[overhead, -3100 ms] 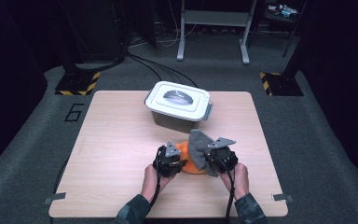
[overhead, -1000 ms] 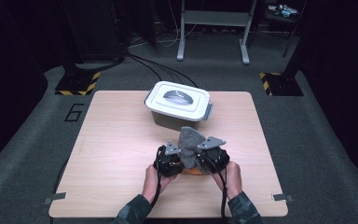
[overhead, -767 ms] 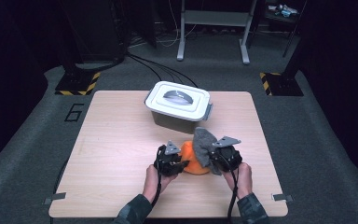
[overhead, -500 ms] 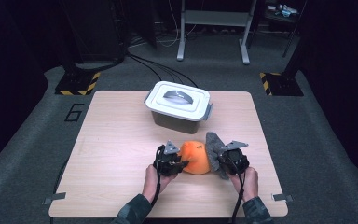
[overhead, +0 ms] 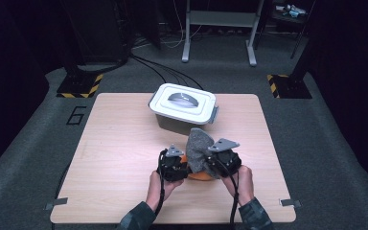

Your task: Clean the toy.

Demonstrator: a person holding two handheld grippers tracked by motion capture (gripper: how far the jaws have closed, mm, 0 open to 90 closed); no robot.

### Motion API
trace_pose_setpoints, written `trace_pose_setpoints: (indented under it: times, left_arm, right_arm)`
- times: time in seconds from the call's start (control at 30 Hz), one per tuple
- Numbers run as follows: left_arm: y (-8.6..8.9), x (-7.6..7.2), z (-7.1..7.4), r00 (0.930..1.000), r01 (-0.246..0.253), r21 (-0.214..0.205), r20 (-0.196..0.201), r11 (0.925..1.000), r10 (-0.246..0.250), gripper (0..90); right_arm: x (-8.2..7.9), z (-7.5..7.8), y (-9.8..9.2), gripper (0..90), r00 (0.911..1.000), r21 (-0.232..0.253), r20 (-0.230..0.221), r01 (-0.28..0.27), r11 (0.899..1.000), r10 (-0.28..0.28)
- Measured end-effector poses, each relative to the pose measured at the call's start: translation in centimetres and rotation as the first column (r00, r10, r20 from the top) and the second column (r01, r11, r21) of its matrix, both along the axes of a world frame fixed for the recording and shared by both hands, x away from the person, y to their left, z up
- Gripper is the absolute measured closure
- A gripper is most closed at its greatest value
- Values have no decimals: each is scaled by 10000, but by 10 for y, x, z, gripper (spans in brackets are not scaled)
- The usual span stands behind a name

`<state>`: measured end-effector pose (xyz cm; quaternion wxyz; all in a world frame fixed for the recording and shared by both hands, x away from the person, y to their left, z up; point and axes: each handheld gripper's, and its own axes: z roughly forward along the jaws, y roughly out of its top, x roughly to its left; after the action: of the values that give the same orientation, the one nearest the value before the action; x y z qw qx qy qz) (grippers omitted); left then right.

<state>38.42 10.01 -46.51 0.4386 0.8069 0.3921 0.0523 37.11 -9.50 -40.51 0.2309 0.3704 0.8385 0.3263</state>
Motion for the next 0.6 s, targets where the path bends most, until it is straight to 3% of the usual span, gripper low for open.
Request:
trace_pose_setpoints:
  times: [0.07, 0.13, 0.2, 0.27, 0.3, 0.37, 0.47, 0.53, 0.6]
  left_arm:
    - [3, 3, -4, 10000, -27, 14, -96, 10000, 27, 701]
    - [4, 4, -7, 10000, -50, 30, -60, 10000, 51, 654]
    - [2, 2, -6, 9998, 0, 211, 201, 9998, -4, 542]
    - [3, -2, -5, 9958, 144, 344, 894, 9993, -174, 446]
    - [3, -3, -6, 9952, 36, 412, 980, 9991, -77, 415]
    - [2, 0, -11, 9930, 240, 803, 1137, 9965, -330, 374]
    - [-2, 2, -15, 9891, 349, 971, 1393, 9947, -483, 482]
    - [-2, 2, -13, 9901, 323, 835, 1337, 9960, -434, 626]
    - [-1, 3, -10, 9934, 335, 630, 1072, 9974, -401, 692]
  right_arm:
    - [5, -9, 2, 744, 10000, -249, -84, 22, 9997, -24]
    - [12, -17, 0, 746, 9993, 296, -308, 225, 9993, -216]
    - [16, -22, -2, 747, 9983, 506, -491, 352, 9981, -327]
    - [20, -24, -5, 748, 9985, 537, -441, 342, 9980, -319]
    - [21, -24, -6, 748, 9981, 552, -478, 407, 9976, -380]
    - [23, -25, -8, 748, 9965, 836, -672, 550, 9950, -495]
    - [24, -26, -9, 747, 9961, 982, -716, 583, 9935, -514]
    - [23, -25, -10, 746, 9973, 841, -496, 588, 9947, -547]
    - [20, -22, -11, 745, 9964, 745, -413, 764, 9943, -734]
